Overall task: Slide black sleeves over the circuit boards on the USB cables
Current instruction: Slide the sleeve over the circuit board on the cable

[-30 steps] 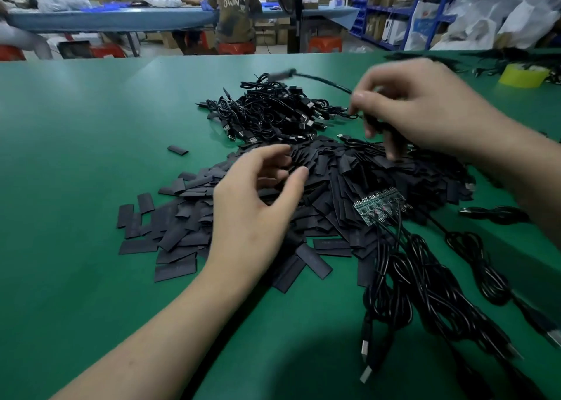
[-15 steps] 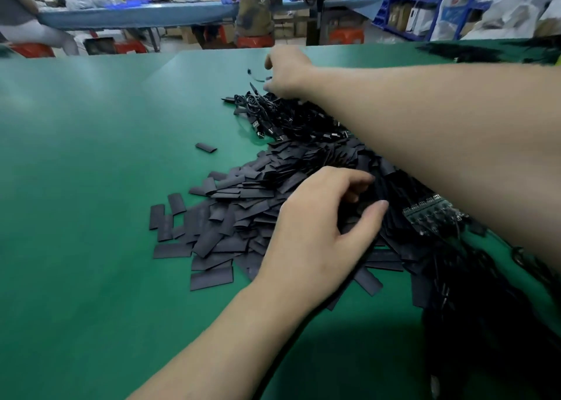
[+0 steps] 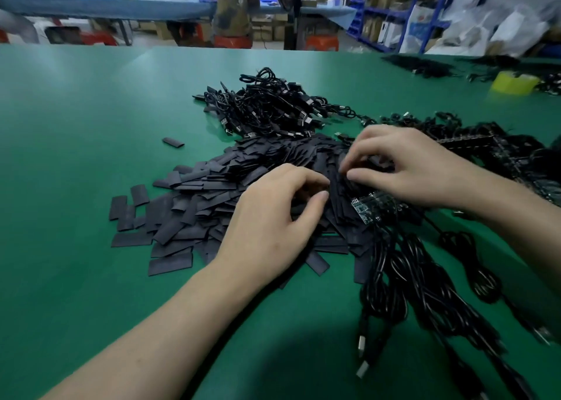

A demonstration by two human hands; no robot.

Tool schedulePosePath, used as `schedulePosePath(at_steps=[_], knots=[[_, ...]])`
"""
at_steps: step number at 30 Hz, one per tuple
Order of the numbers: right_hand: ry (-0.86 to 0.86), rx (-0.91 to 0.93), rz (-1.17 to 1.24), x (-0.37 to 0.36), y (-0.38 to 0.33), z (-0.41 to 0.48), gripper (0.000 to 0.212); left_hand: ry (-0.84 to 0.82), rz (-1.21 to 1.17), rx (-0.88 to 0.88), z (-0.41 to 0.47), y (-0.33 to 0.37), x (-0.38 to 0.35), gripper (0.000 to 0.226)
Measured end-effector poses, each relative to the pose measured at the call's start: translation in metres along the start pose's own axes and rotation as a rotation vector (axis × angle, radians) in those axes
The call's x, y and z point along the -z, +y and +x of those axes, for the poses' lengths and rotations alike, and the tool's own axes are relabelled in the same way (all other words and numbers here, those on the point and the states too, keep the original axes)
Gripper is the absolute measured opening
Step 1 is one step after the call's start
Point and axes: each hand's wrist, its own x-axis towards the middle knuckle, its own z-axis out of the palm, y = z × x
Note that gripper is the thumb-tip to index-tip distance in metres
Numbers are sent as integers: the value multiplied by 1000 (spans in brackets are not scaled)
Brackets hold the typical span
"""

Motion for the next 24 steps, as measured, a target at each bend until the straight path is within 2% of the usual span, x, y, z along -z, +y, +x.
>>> schedulePosePath(at_steps=[4, 6, 10, 12, 16, 19, 24], knots=[[-81, -44, -93, -3, 10, -34, 39, -24, 11, 15, -1, 5, 2, 14], [-61, -43, -93, -5, 10, -37, 34, -44, 18, 12, -2, 7, 3, 14], [51, -66, 247, -1, 4, -37, 15, -80, -4, -6, -1, 12, 4, 16], [99, -51, 376, -1, -1, -37, 12, -114, -105, 50, -2, 16, 3, 19], [153, 17, 477, -7, -15, -39, 9, -158, -288, 186, -1, 18, 2, 17], [125, 3, 523, -9, -17, -39, 10, -189, -380, 198, 0, 17, 3, 19], [23, 22, 690, -10, -16, -41, 4, -266, -662, 275, -2, 20, 2, 14]])
